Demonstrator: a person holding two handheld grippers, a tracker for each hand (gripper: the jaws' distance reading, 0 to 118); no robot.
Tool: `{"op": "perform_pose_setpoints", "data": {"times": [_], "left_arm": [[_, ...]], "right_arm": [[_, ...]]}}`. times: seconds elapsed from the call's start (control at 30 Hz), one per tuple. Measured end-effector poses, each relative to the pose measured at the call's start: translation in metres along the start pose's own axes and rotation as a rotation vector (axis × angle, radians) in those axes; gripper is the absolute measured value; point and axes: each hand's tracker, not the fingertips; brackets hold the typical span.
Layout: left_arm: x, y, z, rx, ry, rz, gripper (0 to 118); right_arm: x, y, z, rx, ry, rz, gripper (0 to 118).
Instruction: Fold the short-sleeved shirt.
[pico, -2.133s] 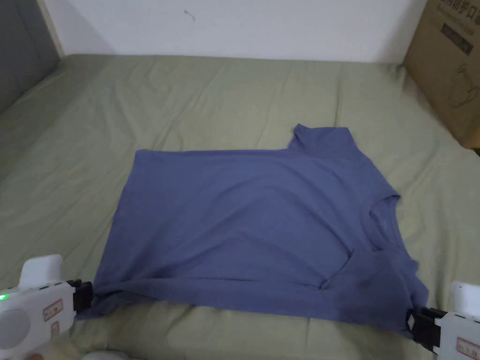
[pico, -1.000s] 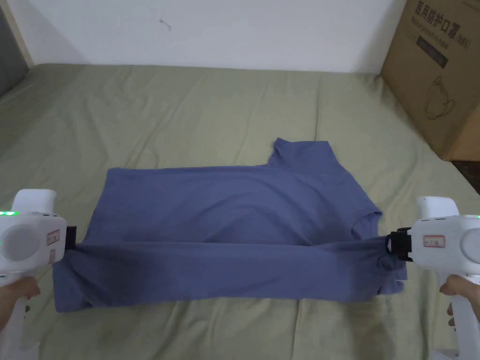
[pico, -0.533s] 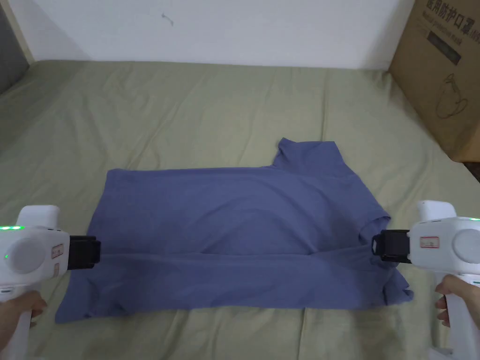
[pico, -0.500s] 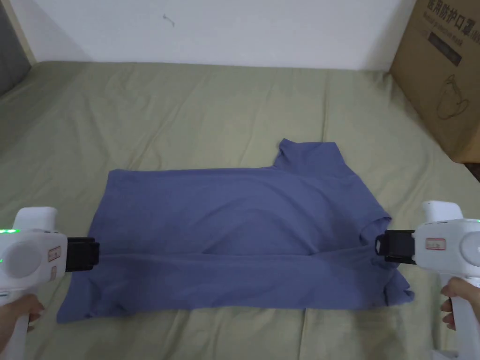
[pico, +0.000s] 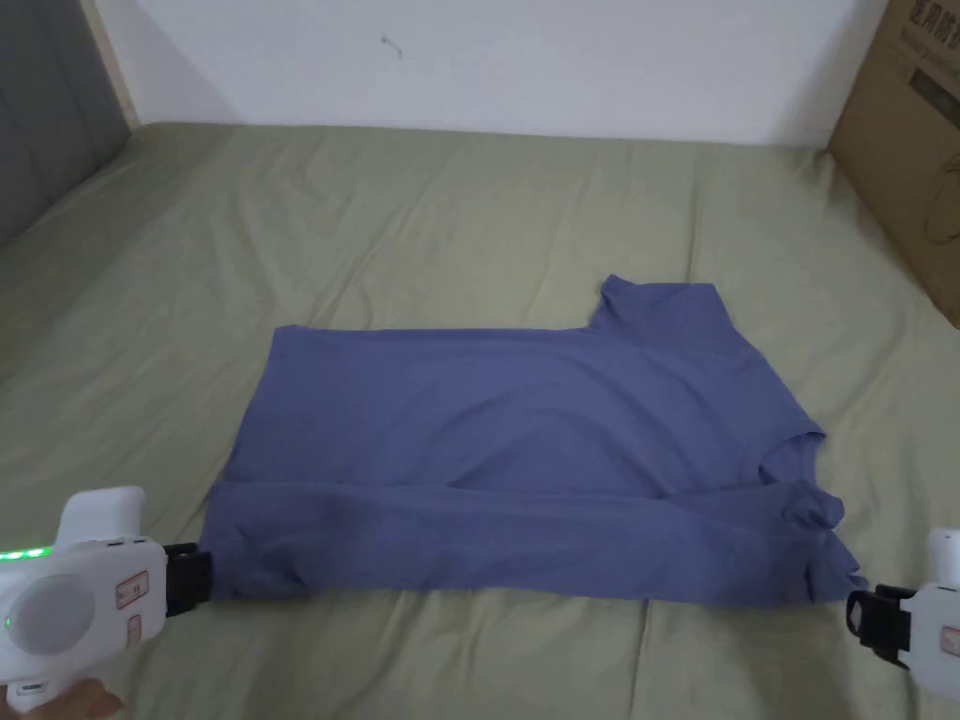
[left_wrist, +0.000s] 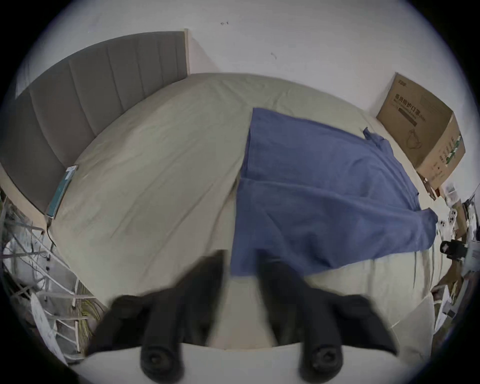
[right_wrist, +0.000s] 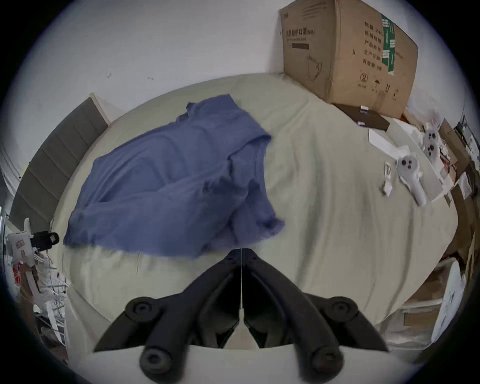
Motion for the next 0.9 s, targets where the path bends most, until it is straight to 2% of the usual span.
{"op": "perform_pose_setpoints", "data": {"times": [0.03, 0.13, 0.17, 0.23, 0.27, 0.3, 0.33, 0.4, 0.47, 0.5, 0.6, 0.7, 0.73, 0.8, 0.83, 0.87, 0.9], "left_arm": [[0.0, 0.001, -0.008, -0.009, -0.01, 0.001, 76], [0.003, 0.004, -0.029, -0.036, 0.019, -0.015, 76], [0.002, 0.005, -0.037, -0.046, 0.032, -0.023, 72], [0.0, 0.006, -0.05, -0.102, 0.016, 0.004, 56], [0.0, 0.006, -0.05, -0.106, 0.01, 0.035, 43], [0.002, 0.007, -0.045, -0.085, 0.024, 0.024, 16], [0.007, 0.01, -0.039, -0.075, 0.031, 0.002, 4], [0.008, 0.011, -0.039, -0.076, 0.029, 0.028, 4], [0.01, 0.011, -0.038, -0.078, 0.032, -0.001, 4], [0.01, 0.011, -0.037, -0.078, 0.032, -0.01, 4], [0.006, 0.014, -0.032, -0.07, 0.02, 0.007, 4], [0.005, 0.016, -0.029, -0.068, 0.01, 0.01, 4], [0.006, 0.017, -0.027, -0.065, 0.011, 0.003, 4], [0.008, 0.019, -0.025, -0.062, 0.015, -0.015, 4], [0.009, 0.019, -0.023, -0.055, 0.018, -0.022, 4], [0.009, 0.021, -0.021, -0.054, 0.019, -0.027, 4], [0.009, 0.022, -0.019, -0.05, 0.019, -0.03, 4]], "right_arm": [[-0.001, -0.003, -0.002, 0.0, -0.001, -0.004, 0], [0.004, -0.006, -0.01, -0.02, -0.002, -0.014, 0], [0.005, -0.007, -0.011, -0.025, 0.004, -0.02, 0], [0.008, -0.007, -0.013, -0.042, 0.021, -0.036, 0], [0.008, -0.008, -0.013, -0.044, 0.024, -0.043, 0], [0.009, -0.008, -0.014, -0.044, 0.023, -0.053, 0], [0.01, -0.007, -0.014, -0.037, 0.014, -0.07, 2], [0.011, -0.005, -0.015, -0.013, 0.001, -0.084, 4], [0.012, 0.005, -0.021, -0.012, -0.011, -0.081, 53], [0.011, 0.009, -0.023, -0.002, -0.032, -0.071, 70], [0.014, 0.023, -0.042, -0.003, -0.086, -0.053, 69], [0.021, 0.035, -0.068, -0.051, -0.082, -0.05, 69], [0.021, 0.036, -0.077, -0.075, -0.08, -0.056, 58], [0.015, 0.036, -0.085, -0.097, -0.044, -0.043, 3], [0.008, 0.035, -0.086, -0.094, -0.071, -0.015, 3], [0.002, 0.036, -0.085, -0.119, -0.093, 0.059, 3], [-0.001, 0.038, -0.083, -0.122, -0.098, 0.091, 3]]}}
